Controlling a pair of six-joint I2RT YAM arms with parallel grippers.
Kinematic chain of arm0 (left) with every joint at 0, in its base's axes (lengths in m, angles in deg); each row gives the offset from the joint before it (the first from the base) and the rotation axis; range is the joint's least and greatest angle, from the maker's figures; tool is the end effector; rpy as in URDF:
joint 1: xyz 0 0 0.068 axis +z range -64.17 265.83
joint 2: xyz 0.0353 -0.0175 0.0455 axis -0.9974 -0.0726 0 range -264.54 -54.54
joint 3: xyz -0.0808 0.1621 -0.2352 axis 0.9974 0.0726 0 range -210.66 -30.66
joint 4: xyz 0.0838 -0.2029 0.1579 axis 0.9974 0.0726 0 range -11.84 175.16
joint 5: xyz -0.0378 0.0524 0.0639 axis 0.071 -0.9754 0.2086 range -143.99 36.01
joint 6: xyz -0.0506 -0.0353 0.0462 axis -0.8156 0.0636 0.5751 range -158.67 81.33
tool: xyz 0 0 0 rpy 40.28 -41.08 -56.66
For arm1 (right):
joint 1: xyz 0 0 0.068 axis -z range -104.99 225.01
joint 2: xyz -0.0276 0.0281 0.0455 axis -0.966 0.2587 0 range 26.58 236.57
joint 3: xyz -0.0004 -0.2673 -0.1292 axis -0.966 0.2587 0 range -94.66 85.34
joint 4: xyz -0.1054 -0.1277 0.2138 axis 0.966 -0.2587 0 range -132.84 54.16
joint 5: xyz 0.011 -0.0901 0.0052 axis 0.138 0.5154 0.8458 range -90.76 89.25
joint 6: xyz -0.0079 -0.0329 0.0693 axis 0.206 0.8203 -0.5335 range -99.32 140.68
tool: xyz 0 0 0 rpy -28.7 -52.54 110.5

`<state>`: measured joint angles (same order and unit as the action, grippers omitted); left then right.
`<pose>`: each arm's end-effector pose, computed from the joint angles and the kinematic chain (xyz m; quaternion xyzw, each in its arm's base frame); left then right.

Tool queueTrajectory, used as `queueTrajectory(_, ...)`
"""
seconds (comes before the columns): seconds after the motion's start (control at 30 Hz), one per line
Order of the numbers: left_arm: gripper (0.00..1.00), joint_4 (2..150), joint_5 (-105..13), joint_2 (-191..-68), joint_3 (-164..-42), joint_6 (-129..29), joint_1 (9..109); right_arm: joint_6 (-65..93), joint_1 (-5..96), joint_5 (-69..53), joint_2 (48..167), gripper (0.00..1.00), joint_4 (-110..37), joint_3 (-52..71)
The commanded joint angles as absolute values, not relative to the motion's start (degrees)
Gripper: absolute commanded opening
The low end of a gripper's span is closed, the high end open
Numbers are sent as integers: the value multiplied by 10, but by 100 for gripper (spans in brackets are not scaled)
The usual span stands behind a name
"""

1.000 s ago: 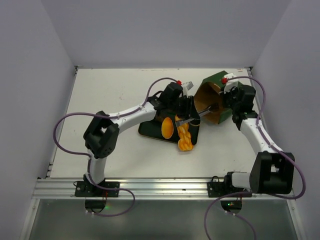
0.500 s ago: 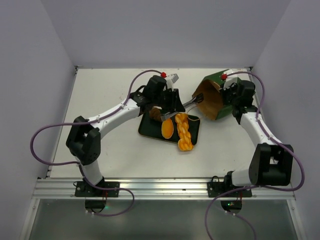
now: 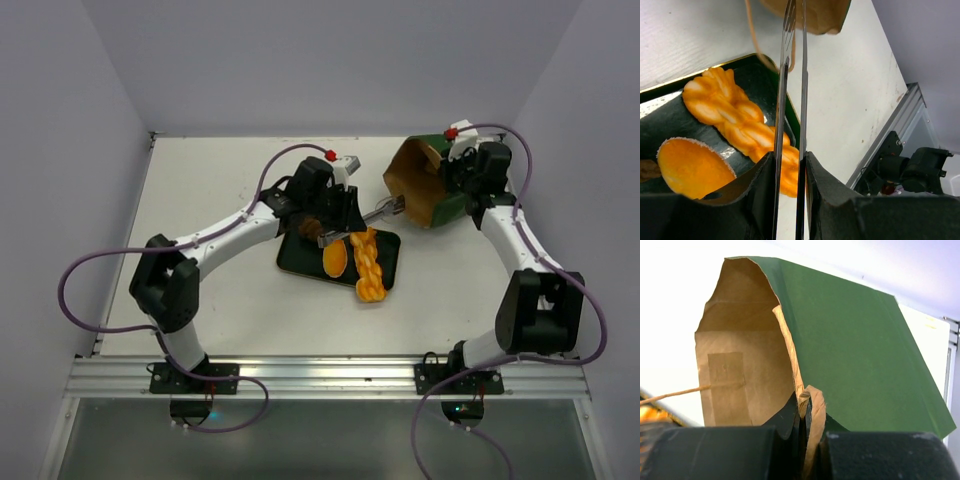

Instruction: Take the fake bread out of the paper bag

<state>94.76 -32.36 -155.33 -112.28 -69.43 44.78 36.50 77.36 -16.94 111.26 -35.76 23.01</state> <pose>0.3188 -0.3096 0.2914 0.1636 0.8631 -0.3978 0.2647 0.3787 0.0027 0.3077 -0.1743 0.8072 0.0283 0.5632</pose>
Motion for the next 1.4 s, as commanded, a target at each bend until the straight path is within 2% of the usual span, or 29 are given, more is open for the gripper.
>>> queueTrajectory(0.0,32,949,-338,-1497,-1111,-663,446,325,771,-181,1154,3,-349,162)
queueTrajectory(0.3,32,993,-379,-1430,-1081,-636,447,349,726,-129,1240,6,-354,105)
queueTrajectory(0.37,32,998,-391,-1418,-1074,-632,449,361,711,-134,1259,13,-377,97)
queueTrajectory(0.4,32,1002,-397,-1407,-1070,-632,449,365,705,-138,1263,25,-386,91)
queueTrajectory(0.5,32,1004,-402,-1390,-1053,-632,450,376,695,-174,1268,43,-422,83)
queueTrajectory(0.53,32,1004,-404,-1387,-1048,-632,451,375,696,-182,1262,53,-426,84)
queueTrajectory(0.63,32,1001,-407,-1375,-1026,-633,451,376,700,-189,1219,68,-428,101)
queueTrajectory(0.67,32,1000,-405,-1370,-1020,-635,451,375,703,-196,1196,70,-430,105)
queueTrajectory(1.03,32,978,-398,-1357,-982,-642,454,282,815,-293,1154,72,-453,88)
queueTrajectory(1.1,32,974,-397,-1358,-978,-642,454,270,816,-249,1161,70,-445,89)
queueTrajectory(1.27,32,966,-393,-1358,-976,-645,455,113,817,35,1215,67,-422,83)
queueTrajectory(1.37,32,962,-392,-1354,-969,-646,455,34,824,103,1238,62,-420,83)
